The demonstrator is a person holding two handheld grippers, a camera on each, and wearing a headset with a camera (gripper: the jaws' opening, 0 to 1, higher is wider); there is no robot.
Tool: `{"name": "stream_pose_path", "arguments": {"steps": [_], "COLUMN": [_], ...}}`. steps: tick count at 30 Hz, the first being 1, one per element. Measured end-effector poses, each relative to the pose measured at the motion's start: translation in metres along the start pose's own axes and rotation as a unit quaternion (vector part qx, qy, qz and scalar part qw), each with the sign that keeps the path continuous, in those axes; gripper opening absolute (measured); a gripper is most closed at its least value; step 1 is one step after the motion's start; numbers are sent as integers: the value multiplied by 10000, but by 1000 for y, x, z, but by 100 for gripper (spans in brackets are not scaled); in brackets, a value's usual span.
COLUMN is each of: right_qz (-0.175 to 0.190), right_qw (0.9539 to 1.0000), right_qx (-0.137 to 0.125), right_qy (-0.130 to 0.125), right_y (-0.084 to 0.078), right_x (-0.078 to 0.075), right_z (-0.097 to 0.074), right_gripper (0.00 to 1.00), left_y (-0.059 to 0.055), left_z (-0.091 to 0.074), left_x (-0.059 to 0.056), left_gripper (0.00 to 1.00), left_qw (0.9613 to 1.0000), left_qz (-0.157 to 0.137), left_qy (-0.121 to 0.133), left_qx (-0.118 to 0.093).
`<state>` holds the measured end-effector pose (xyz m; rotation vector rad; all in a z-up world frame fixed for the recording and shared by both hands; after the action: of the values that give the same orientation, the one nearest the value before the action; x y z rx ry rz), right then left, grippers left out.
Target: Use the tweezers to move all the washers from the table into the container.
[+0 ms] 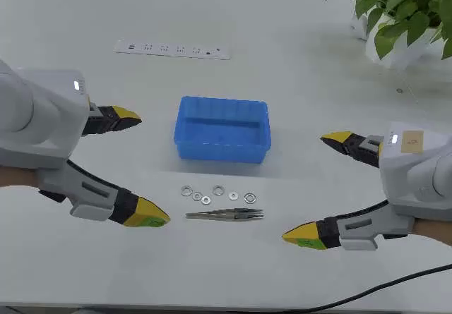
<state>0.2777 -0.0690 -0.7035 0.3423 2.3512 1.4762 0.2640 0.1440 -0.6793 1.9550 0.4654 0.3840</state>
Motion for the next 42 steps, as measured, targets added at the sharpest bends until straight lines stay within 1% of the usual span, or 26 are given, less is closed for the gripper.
{"name": "stream_pose_path", "arguments": {"steps": [4,8,15,18,25,29,33,36,40,42], "right_qz": [-2,22,-28,-17,19,45,58,63,82,67], "right_qw": [10000,9999,9999,9999,9998,9999,9998,9998,9998,9997], "right_qx": [14,10,35,50,92,79,125,95,137,140], "right_qy": [62,102,165,157,158,121,129,131,133,161], "right_y": [-1,0,2,2,1,1,-2,0,-3,-3], "right_x": [-1,-2,-2,-1,1,0,0,0,-1,0], "right_z": [3,7,11,11,10,9,8,8,9,9], "right_gripper": [99,98,98,98,97,97,97,97,97,97], "left_y": [-2,-1,-3,-4,-5,-5,-5,-5,-7,-7], "left_z": [-2,-4,-5,-5,-3,-1,0,1,1,1], "left_x": [-1,0,1,0,-1,-1,-1,-3,-4,-5], "left_gripper": [97,97,97,96,96,96,96,96,95,95], "left_qw": [10000,10000,9999,9999,10000,9998,9998,9998,9998,9998], "left_qz": [-15,-35,-43,-44,-79,-207,-179,-197,-187,-205], "left_qy": [16,58,113,88,46,27,-1,-49,-58,-70], "left_qx": [38,-1,-7,37,29,16,24,14,64,52]}}
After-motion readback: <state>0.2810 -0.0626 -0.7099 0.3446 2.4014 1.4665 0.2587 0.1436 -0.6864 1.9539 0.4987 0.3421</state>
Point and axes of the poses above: the centre of the closed fingertips' face, and the gripper's own axes: z roughly forward along the fingers, x roughly to its left, y roughly out of its top, the point moved 2 cm from there along -z, roughly backward along the fingers, and after that the axes turned 13 degrees about -x, right-handed, at the moved point
